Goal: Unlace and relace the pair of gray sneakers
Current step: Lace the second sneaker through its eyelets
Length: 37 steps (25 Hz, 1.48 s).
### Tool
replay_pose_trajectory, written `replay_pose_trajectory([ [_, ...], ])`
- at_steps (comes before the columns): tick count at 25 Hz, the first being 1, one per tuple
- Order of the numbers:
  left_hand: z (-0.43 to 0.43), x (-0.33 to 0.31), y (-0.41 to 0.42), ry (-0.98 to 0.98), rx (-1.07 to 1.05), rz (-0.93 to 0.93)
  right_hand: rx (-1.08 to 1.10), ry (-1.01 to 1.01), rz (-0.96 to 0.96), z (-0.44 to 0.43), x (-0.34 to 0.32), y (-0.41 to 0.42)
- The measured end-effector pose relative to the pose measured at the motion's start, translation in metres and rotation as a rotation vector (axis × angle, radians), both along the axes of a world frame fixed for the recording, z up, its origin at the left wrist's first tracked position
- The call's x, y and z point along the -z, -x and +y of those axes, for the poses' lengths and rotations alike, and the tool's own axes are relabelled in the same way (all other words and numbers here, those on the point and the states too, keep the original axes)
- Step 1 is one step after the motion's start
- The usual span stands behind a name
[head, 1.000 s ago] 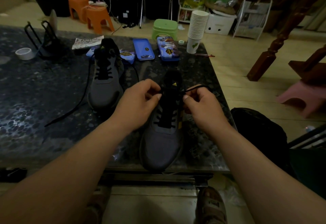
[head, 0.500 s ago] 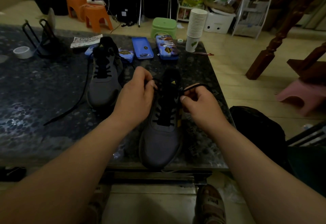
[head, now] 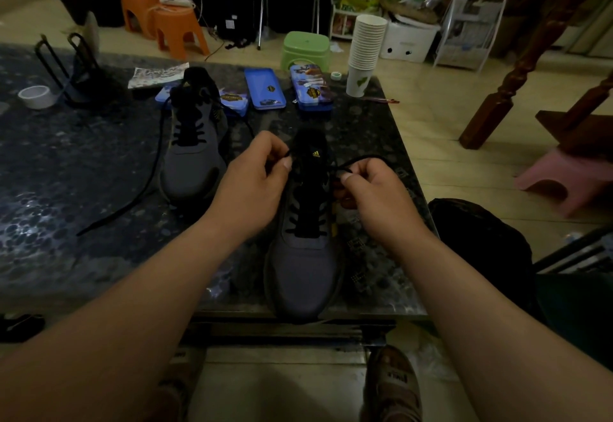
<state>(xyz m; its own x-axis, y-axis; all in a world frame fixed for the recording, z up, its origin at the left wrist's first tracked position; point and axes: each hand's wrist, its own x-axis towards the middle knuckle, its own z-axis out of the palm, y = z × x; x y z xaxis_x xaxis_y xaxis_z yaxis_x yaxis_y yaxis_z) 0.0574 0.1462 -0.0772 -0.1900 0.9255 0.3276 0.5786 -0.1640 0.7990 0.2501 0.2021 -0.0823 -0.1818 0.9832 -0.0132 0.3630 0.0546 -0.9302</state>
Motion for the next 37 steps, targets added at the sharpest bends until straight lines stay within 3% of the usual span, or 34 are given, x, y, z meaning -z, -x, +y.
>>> replay_pose_trajectory([
  [10, -0.008, 0.002, 0.003, 0.006, 0.022, -0.146, -0.039, 0.027, 0.082, -0.004, -0.004, -0.002],
  [14, 0.002, 0.007, 0.008, 0.125, -0.023, -0.301, 0.000, 0.078, 0.164, -0.007, -0.008, 0.000],
  [18, 0.012, 0.010, 0.014, 0.232, 0.006, -0.018, 0.081, 0.048, 0.138, -0.002, -0.010, 0.008],
  [22, 0.011, 0.005, 0.022, 0.201, 0.096, 0.018, 0.115, 0.062, 0.135, 0.002, -0.007, 0.009],
  [26, 0.012, 0.006, 0.026, 0.174, 0.049, 0.189, 0.103, 0.138, 0.226, 0.004, -0.006, 0.008],
  [30, 0.015, 0.002, 0.029, 0.156, -0.229, -0.077, 0.220, 0.131, 0.345, 0.008, -0.015, 0.006],
  [32, 0.015, -0.002, 0.029, 0.117, -0.310, -0.098, 0.281, 0.135, 0.395, 0.011, -0.016, 0.005],
  [35, 0.016, -0.002, 0.021, 0.160, -0.190, -0.045, 0.166, 0.186, 0.317, 0.006, -0.010, 0.009],
  [37, 0.017, -0.002, 0.017, 0.201, -0.086, -0.159, 0.087, 0.156, 0.235, 0.003, -0.007, 0.011],
])
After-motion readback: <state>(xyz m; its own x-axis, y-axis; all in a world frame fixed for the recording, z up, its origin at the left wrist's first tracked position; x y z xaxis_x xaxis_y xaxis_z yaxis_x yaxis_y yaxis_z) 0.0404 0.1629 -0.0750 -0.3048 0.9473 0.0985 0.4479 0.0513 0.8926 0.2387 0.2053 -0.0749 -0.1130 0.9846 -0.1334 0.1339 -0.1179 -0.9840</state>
